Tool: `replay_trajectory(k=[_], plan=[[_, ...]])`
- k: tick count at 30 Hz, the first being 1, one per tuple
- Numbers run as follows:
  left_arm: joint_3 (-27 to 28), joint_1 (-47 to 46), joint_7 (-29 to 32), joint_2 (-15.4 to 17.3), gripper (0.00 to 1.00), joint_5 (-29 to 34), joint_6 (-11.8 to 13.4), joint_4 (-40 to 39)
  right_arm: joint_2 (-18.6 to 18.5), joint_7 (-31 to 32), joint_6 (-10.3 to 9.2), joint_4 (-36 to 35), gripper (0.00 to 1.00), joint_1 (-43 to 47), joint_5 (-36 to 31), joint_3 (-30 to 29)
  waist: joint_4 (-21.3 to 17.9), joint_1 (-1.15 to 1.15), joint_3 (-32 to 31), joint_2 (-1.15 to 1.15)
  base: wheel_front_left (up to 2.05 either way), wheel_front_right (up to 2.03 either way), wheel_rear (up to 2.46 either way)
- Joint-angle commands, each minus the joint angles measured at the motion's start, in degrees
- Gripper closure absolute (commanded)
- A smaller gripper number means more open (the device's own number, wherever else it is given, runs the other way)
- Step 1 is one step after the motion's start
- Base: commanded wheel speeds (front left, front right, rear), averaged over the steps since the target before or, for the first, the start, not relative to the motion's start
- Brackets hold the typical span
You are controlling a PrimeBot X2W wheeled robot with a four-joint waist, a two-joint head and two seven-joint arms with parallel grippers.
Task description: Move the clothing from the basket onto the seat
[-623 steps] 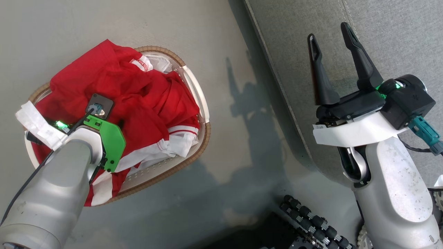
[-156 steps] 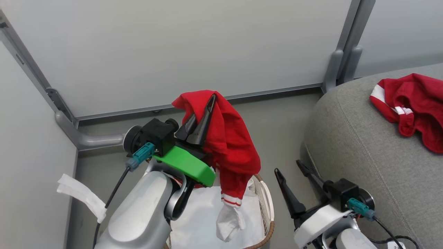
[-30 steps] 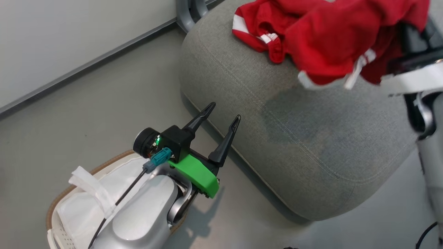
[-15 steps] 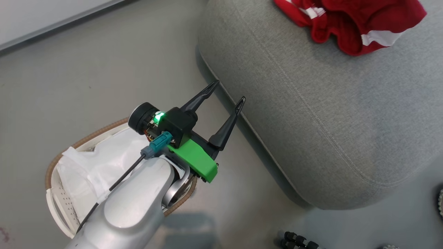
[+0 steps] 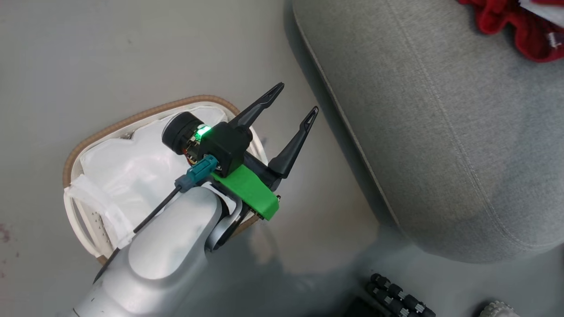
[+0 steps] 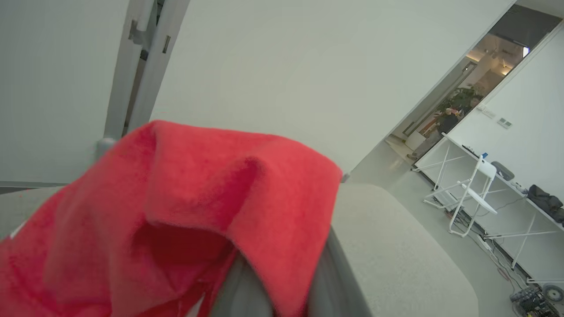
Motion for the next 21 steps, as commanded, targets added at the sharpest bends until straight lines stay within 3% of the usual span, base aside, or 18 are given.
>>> replay_trajectory(k=[1,9,10,11,12,21], plan=[[0.0,-1.3,-0.3,0.3,0.00,-0.1,-0.2,-0.2,0.5,-0.7,-0.08,1.2,1.00,1.7,-0.3,-1.0,2.9,-0.01,3.3,0.00,0.00,0.00,0.00],[0.1,-1.8,-0.9,0.9,0.00,0.1,-0.1,0.2,5.9,-1.8,-0.08,5.1,1.00,7.9,-2.4,-7.7,3.2,-0.01,3.5,0.00,0.00,0.00,0.00],[-0.1,-1.9,-1.0,0.9,0.00,0.2,-0.1,0.2,6.5,-1.8,-0.08,4.4,0.71,8.5,-2.5,-8.6,3.1,-0.01,3.3,0.00,0.00,0.00,0.00],[-0.4,-1.9,-1.1,0.9,0.00,0.2,-0.1,0.2,7.2,-1.8,-0.08,3.6,0.24,9.5,-2.8,-9.5,2.9,-0.01,2.9,0.00,0.00,0.00,0.00],[-0.5,-1.8,-1.2,0.9,0.00,0.1,-0.1,0.3,7.9,-1.8,-0.08,3.1,0.00,10.4,-3.0,-10.1,2.8,-0.01,2.5,0.00,0.00,0.00,0.00],[-1.7,1.0,-1.7,-0.4,0.00,-1.4,-0.1,2.3,12.0,-1.8,-0.08,-5.7,0.00,20.0,-2.6,-13.0,1.5,-0.01,-4.4,0.00,0.00,0.00,0.00]])
